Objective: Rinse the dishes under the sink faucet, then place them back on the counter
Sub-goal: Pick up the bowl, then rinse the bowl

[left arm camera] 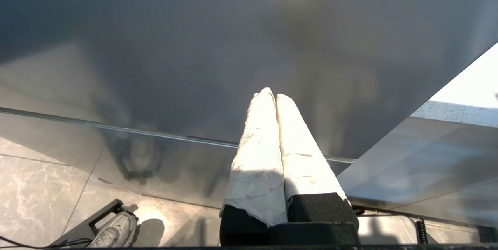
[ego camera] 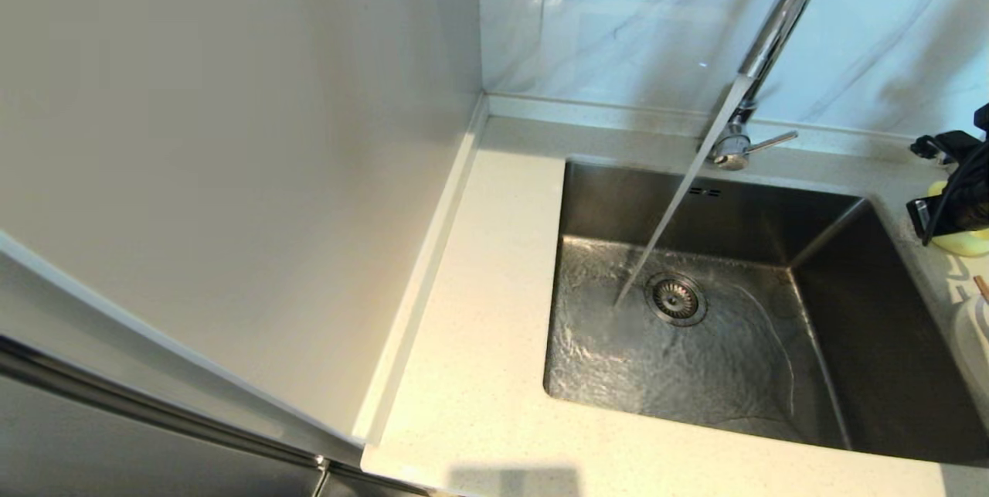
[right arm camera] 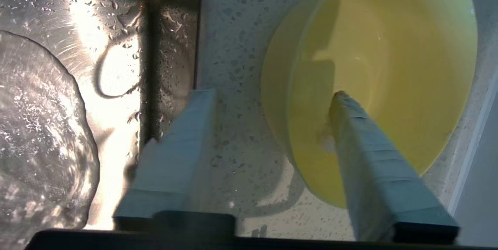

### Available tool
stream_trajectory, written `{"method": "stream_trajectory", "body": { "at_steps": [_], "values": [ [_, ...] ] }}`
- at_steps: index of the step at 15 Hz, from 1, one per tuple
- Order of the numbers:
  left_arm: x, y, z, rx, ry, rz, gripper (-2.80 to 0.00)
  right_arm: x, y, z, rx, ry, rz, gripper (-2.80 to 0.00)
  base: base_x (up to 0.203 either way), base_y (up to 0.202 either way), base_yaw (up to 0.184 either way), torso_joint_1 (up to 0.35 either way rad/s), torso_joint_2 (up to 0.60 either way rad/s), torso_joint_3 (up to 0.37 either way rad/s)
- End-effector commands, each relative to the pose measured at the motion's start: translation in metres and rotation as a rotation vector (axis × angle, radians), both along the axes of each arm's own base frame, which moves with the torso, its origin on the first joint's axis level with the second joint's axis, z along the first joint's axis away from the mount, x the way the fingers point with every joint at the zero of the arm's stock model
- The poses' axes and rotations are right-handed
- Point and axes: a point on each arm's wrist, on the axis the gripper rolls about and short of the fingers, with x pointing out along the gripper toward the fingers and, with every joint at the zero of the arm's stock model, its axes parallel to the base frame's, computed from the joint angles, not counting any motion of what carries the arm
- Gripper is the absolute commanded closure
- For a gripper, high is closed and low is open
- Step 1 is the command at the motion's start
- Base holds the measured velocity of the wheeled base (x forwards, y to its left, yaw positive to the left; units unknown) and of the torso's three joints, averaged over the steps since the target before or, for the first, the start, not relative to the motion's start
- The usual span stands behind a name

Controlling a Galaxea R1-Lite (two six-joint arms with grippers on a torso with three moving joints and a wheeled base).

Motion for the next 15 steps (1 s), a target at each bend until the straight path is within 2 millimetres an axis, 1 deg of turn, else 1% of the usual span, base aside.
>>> {"method": "stream_trajectory", "body": {
  "at_steps": [1, 5, 9, 12, 14, 15],
  "values": [
    [0.000, 0.000, 0.000, 0.000, 0.000, 0.000, 0.00, -0.001, 0.000, 0.001, -0.002, 0.001, 0.001, 0.00, 0.000, 0.000, 0.000, 0.000, 0.00, 0.000],
    [0.000, 0.000, 0.000, 0.000, 0.000, 0.000, 0.00, -0.003, 0.001, 0.005, 0.002, -0.010, -0.006, 0.00, 0.000, 0.000, 0.000, 0.000, 0.00, 0.000],
    [0.000, 0.000, 0.000, 0.000, 0.000, 0.000, 0.00, -0.006, 0.005, 0.015, 0.011, -0.047, -0.019, 0.00, 0.000, 0.000, 0.000, 0.000, 0.00, 0.000],
    [0.000, 0.000, 0.000, 0.000, 0.000, 0.000, 0.00, -0.018, 0.015, 0.038, 0.018, -0.105, 0.003, 0.00, 0.000, 0.000, 0.000, 0.000, 0.00, 0.000],
    [0.000, 0.000, 0.000, 0.000, 0.000, 0.000, 0.00, -0.029, 0.035, 0.060, 0.118, -0.207, -0.009, 0.00, 0.000, 0.000, 0.000, 0.000, 0.00, 0.000],
    [0.000, 0.000, 0.000, 0.000, 0.000, 0.000, 0.00, -0.040, 0.047, 0.075, 0.170, -0.254, -0.009, 0.00, 0.000, 0.000, 0.000, 0.000, 0.00, 0.000]
  ]
}}
